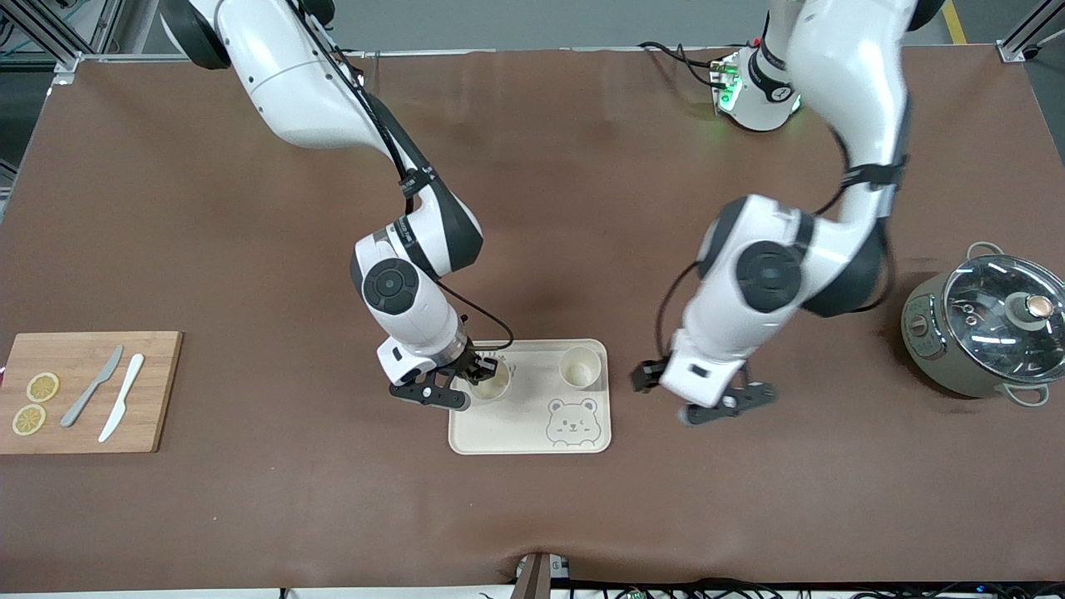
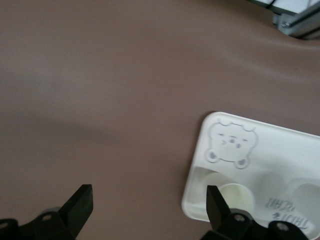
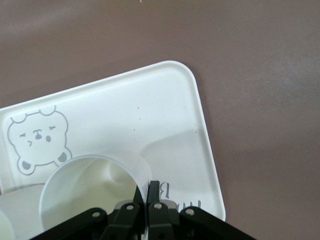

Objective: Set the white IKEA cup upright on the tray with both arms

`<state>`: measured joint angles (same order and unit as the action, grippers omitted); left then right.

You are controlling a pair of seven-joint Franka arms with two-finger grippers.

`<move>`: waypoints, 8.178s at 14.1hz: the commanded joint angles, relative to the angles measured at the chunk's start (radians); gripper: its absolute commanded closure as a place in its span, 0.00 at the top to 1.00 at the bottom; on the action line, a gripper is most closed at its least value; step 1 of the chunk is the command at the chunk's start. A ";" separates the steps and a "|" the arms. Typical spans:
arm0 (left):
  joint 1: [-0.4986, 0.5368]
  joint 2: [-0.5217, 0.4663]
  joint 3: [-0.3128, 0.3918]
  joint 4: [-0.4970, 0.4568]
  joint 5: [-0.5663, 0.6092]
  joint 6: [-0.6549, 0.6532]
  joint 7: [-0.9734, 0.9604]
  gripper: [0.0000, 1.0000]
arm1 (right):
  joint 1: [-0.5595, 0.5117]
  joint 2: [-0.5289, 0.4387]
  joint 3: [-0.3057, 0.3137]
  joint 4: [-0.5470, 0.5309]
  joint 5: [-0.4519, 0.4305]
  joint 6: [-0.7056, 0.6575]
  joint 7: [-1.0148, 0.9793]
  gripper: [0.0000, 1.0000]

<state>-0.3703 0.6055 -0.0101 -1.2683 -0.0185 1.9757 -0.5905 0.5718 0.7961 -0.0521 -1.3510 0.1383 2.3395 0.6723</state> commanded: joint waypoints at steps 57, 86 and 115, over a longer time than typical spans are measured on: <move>0.334 -0.538 -0.091 -0.244 -0.035 -0.284 0.587 1.00 | -0.553 -0.745 -0.015 -0.215 -0.086 -0.698 -0.827 1.00; 0.257 -0.492 -0.031 -0.281 0.043 -0.336 0.652 1.00 | -0.667 -0.693 -0.015 -0.120 0.004 -0.634 -0.832 1.00; 0.260 -0.493 -0.059 -0.278 0.034 -0.330 0.629 1.00 | -0.668 -0.693 -0.017 -0.120 0.003 -0.637 -0.830 1.00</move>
<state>-0.1112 0.1224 -0.0644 -1.5474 0.0012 1.6594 0.0465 -0.0728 0.0902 -0.0836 -1.4962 0.1303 1.7129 -0.1499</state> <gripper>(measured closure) 0.000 0.000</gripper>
